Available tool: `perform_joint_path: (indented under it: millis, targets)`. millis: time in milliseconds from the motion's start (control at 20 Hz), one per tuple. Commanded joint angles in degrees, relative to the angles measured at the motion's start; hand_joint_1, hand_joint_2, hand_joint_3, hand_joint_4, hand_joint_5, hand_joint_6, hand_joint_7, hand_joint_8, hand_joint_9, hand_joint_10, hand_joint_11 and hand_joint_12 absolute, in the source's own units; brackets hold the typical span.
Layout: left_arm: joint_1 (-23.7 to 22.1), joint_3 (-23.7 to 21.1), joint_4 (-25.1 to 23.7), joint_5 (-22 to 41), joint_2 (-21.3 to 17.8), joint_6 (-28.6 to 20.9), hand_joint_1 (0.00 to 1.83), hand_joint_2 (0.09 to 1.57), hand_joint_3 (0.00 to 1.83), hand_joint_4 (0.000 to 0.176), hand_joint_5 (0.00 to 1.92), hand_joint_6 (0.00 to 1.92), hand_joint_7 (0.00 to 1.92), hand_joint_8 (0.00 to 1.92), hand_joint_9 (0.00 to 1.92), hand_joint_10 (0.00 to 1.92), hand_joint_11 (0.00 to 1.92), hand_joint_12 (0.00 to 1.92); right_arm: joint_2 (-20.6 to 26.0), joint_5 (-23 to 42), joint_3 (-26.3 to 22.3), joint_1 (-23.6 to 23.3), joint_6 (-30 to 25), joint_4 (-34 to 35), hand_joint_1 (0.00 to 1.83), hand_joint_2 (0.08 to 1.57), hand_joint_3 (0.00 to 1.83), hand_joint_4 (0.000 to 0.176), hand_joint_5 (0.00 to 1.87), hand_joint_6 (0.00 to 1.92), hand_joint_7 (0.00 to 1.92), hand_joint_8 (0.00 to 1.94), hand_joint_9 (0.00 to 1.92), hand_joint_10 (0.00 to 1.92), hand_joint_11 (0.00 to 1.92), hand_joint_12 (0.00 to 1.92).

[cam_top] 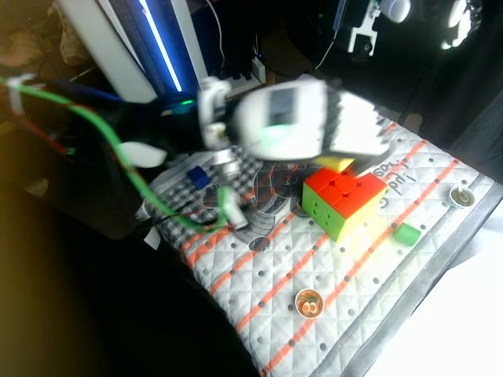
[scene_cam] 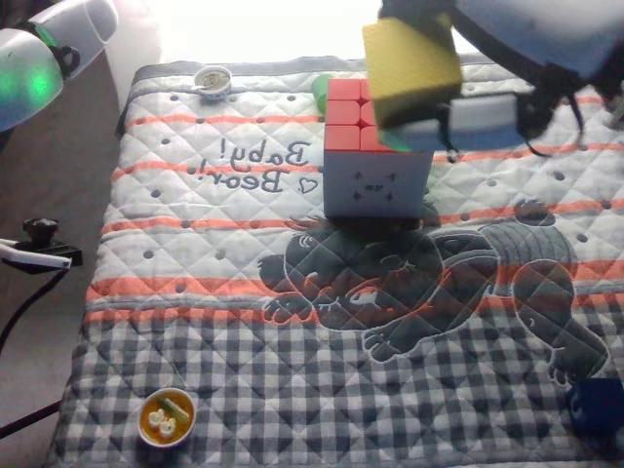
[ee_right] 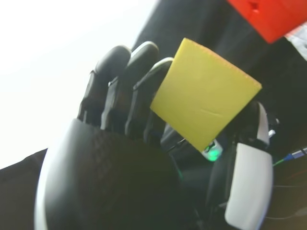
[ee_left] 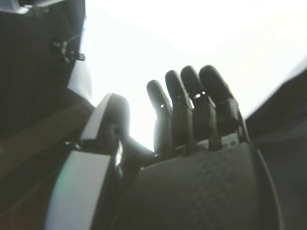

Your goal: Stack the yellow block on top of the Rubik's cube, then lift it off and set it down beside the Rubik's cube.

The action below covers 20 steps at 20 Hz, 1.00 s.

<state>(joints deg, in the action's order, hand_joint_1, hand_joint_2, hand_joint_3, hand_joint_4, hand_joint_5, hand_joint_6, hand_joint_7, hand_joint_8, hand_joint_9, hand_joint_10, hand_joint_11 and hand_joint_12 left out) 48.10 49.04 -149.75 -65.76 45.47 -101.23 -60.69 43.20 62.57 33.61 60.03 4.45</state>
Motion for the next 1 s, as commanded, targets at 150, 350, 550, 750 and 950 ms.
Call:
perform_joint_path:
  millis: [150,350,550,750,950]
  targets:
    - [1.0,-0.35,-1.28,-8.66,-0.85,-2.21,0.73,1.33,0.0,0.0,0.43,0.66,0.45,0.46,0.32,0.86,0.17,1.54,2.4,10.09,-3.29,2.54,-0.08,-2.33,1.13,1.2,0.0,0.0,0.85,1.21,0.91,1.39,0.78,1.6,0.54,1.92]
    - [3.07,-1.13,0.26,-11.13,-1.61,-2.34,0.81,1.4,0.0,0.026,0.49,1.7,0.4,0.6,0.19,1.08,0.06,1.72,5.52,11.92,-6.94,6.75,-0.1,-3.59,1.22,1.2,0.0,0.0,0.85,1.05,0.82,1.49,0.63,1.64,0.36,1.92]
    - [4.25,-1.19,0.94,-12.27,-1.85,-3.31,0.84,1.4,0.0,0.0,0.5,1.7,0.39,0.66,0.27,1.1,0.27,1.65,6.97,12.35,-8.46,9.68,-2.18,-5.75,1.22,1.19,0.0,0.0,0.86,1.06,0.85,1.43,0.59,1.72,0.32,1.92]
    - [4.81,-1.36,1.27,-12.75,-1.85,-3.35,0.84,1.4,0.0,0.0,0.5,1.7,0.37,0.7,0.23,1.12,0.21,1.71,8.98,12.29,-9.58,14.32,-3.65,-6.3,1.24,1.15,0.0,0.0,0.91,1.0,0.95,1.26,0.64,1.79,0.43,1.92]
    - [4.89,-1.37,1.32,-12.75,-1.77,-3.36,0.86,1.39,0.0,0.0,0.51,1.67,0.39,0.7,0.23,1.13,0.15,1.75,8.7,10.62,-9.52,18.69,-3.84,-4.48,1.36,1.16,0.0,0.0,0.82,1.15,0.96,1.09,0.76,1.46,0.54,1.83]
